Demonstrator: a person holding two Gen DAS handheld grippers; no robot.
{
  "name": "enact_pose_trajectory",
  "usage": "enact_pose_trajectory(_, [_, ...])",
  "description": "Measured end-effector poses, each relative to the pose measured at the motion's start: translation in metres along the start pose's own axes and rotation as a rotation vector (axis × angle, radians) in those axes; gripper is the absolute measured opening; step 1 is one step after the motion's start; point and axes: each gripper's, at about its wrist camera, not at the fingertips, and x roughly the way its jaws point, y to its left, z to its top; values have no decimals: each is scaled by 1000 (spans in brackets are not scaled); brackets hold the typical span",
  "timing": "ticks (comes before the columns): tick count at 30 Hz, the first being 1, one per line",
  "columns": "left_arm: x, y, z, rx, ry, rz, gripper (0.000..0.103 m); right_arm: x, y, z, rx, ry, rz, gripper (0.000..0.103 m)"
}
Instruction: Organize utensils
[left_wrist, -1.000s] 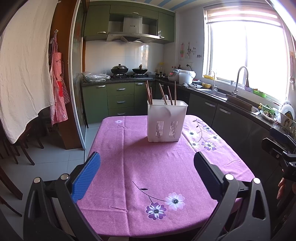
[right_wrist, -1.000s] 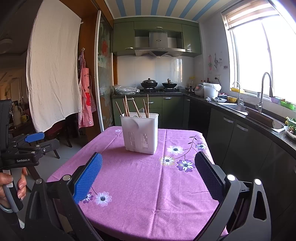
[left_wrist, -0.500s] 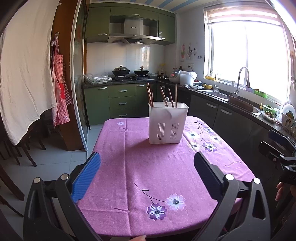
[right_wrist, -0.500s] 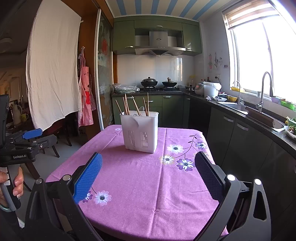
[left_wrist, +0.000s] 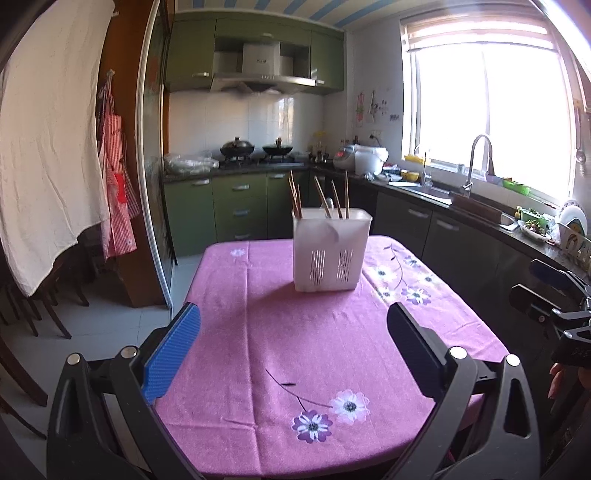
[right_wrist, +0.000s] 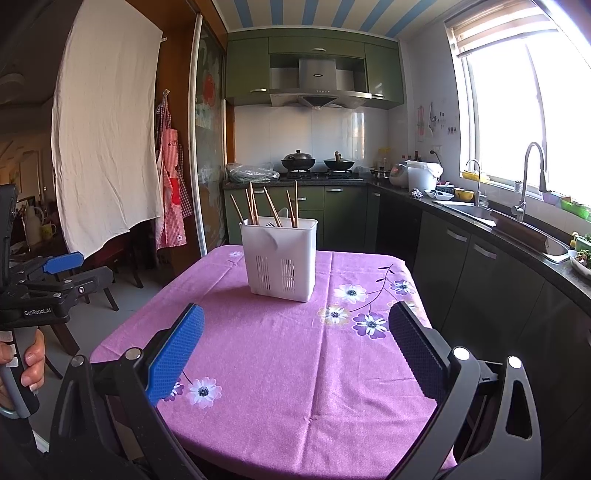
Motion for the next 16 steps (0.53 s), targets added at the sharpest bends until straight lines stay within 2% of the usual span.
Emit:
enact_pose_trajectory(6, [0,-3,1,21,-10,17,96,1,0,0,0,2,0,99])
enact_pose_trajectory(16, [26,5,-2,-3,67,11,96,7,-3,-4,6,15,-3,99])
